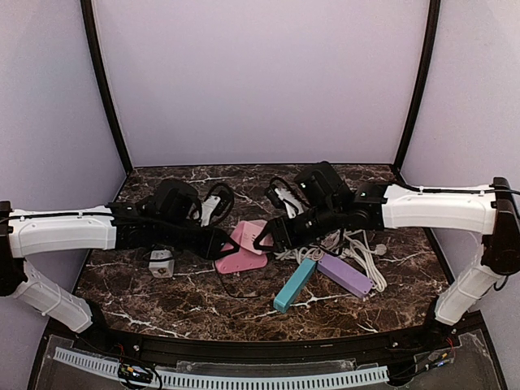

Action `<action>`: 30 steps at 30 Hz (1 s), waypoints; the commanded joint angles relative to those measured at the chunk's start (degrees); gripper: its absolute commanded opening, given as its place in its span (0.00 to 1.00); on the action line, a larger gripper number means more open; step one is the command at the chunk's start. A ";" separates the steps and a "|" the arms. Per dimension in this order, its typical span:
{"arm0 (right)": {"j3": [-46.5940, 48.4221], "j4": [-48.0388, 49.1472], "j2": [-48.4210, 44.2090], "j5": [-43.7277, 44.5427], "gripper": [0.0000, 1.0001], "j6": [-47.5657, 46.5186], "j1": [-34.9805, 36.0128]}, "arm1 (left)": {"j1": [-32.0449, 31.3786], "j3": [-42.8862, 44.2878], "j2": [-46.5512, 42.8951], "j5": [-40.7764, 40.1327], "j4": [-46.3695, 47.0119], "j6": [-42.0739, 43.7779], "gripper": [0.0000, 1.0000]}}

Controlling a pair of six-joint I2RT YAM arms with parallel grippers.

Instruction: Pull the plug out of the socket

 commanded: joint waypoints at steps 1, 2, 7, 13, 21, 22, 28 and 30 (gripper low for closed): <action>2.04 -5.85 -1.87 10.23 0.00 -0.75 -0.15 | 3.60 -0.82 -2.58 -1.11 -4.00 -4.73 0.01; 2.27 -6.03 -1.76 10.49 0.00 -0.76 0.00 | 3.81 -0.88 -2.59 -0.65 -3.88 -4.96 0.01; 2.98 -6.59 -1.51 11.15 0.00 -0.76 0.53 | 4.70 -1.19 -2.55 -0.32 -3.74 -5.79 0.01; 3.35 -6.75 -1.38 9.46 0.00 -0.61 -0.03 | 4.73 -2.49 -2.60 0.82 -2.70 -4.21 0.01; 2.35 -3.87 -0.67 -2.28 0.00 -1.32 -3.75 | 4.66 -4.51 -3.90 6.60 -1.01 3.49 0.01; 2.28 -3.49 -0.48 -3.17 0.00 -1.48 -4.02 | 4.65 -4.64 -4.30 7.12 -0.81 4.47 0.01; 2.73 -3.22 0.21 -4.31 0.00 -2.03 -4.30 | 4.72 -4.78 -5.06 7.61 -1.36 6.34 0.01; 2.74 -3.32 0.28 -3.53 0.00 -1.90 -4.27 | 4.66 -4.59 -4.69 6.73 -1.67 5.80 0.01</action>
